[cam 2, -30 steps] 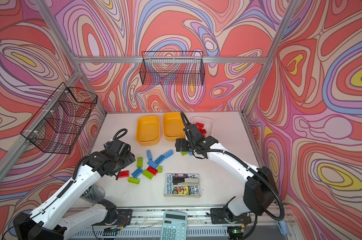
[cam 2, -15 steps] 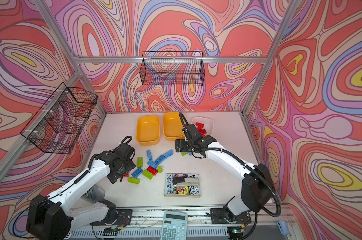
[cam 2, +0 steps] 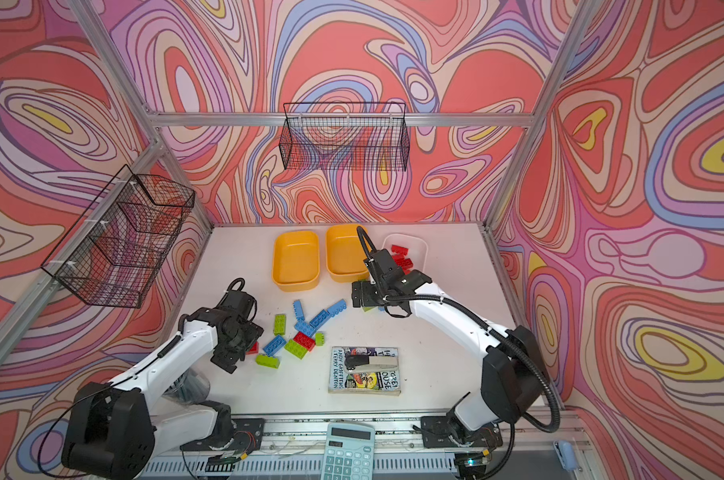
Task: Sort the legos into containers by color
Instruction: 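Reach the left gripper to a red brick while the right gripper draws back, then close the left gripper on the red brick and lift it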
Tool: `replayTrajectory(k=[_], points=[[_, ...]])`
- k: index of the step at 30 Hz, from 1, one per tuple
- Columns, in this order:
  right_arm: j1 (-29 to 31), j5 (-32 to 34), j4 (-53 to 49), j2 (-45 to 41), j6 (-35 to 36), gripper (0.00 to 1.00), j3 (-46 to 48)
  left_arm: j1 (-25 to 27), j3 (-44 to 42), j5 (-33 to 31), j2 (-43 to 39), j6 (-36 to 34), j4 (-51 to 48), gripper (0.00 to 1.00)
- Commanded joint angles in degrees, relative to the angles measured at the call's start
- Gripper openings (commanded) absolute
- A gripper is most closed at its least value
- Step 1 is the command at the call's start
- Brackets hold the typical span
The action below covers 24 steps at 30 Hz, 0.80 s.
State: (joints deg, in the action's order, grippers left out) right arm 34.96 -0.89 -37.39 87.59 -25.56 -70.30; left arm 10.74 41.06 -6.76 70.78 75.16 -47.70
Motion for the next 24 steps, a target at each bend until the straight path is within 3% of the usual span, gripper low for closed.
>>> replayTrajectory(k=[1, 7, 17, 21, 24], points=[[0.2, 0.5, -0.9, 2.5, 1.0, 0.98, -2.6, -1.3, 2.0, 1.0, 2.8, 0.5, 0.8, 0.91], [0.2, -0.3, -1.3, 6.0, 2.1, 0.98, -5.9, -2.9, 3.0, 1.8, 6.5, 1.0, 1.0, 0.83], [-0.8, -1.5, -2.8, 10.4, 3.7, 0.98, -10.9, -6.3, -0.1, 4.1, 7.9, 3.6, 4.4, 0.8], [-1.2, -1.5, -3.9, 11.5, 4.3, 0.98, -12.7, -6.6, 1.1, 4.3, 10.2, 2.9, 4.0, 0.75], [-1.5, -1.5, -4.1, 11.9, 4.4, 0.98, -13.3, -6.7, 1.3, 4.3, 11.0, 3.2, 4.0, 0.64]])
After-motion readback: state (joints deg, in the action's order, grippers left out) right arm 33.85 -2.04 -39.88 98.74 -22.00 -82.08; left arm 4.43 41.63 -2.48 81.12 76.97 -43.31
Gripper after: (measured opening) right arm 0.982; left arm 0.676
